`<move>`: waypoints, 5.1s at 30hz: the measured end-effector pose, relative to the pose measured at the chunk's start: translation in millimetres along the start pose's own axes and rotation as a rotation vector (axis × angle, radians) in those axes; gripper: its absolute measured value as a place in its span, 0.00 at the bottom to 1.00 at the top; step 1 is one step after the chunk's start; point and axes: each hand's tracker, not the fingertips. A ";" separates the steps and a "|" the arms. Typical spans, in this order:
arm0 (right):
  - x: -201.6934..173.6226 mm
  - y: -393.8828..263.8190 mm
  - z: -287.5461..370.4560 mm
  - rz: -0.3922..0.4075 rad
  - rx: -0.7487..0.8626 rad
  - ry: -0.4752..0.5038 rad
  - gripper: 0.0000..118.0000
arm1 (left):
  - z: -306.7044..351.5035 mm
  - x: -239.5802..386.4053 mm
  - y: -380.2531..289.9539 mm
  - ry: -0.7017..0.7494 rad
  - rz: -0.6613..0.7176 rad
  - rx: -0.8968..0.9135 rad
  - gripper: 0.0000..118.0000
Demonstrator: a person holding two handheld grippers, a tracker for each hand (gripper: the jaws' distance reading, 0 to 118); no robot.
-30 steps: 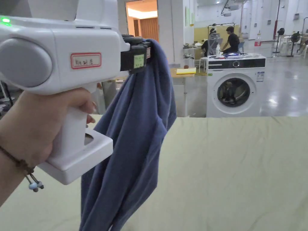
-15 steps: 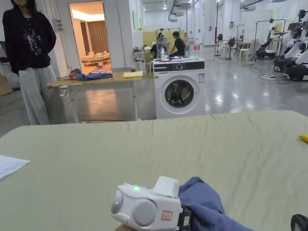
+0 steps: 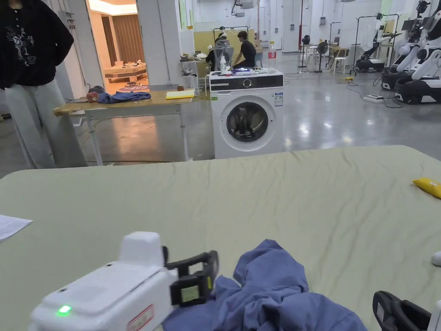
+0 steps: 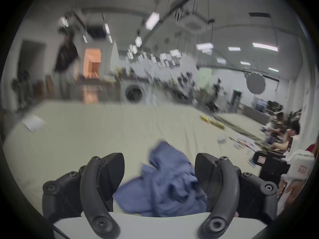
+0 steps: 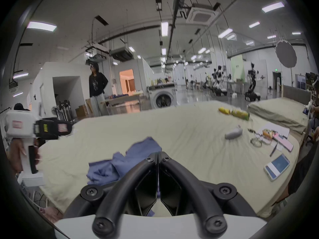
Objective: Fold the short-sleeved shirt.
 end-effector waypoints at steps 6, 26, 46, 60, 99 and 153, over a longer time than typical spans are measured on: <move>-15.8 -0.1 20.8 -0.037 0.233 -0.033 0.00 | 97.0 0.0 -40.0 0.335 -0.017 0.282 0.00; -22.6 0.2 40.8 0.042 0.238 -0.033 0.00 | 26.9 -28.6 -25.6 0.108 0.212 -0.194 0.00; -9.0 -26.6 4.0 0.072 0.038 -0.009 0.00 | -177.4 -64.4 -128.5 0.153 -0.035 -0.745 0.77; 20.4 46.1 -150.9 -0.128 -0.349 0.281 0.00 | -28.4 -42.7 -107.4 0.144 0.118 -0.177 0.00; 62.9 190.8 -137.2 0.001 -0.395 0.154 0.00 | 52.3 -114.8 12.0 0.250 0.072 -0.087 0.00; 79.5 199.4 -234.9 0.146 -0.420 -0.026 0.00 | -159.3 -164.9 56.0 0.075 0.323 -0.633 0.00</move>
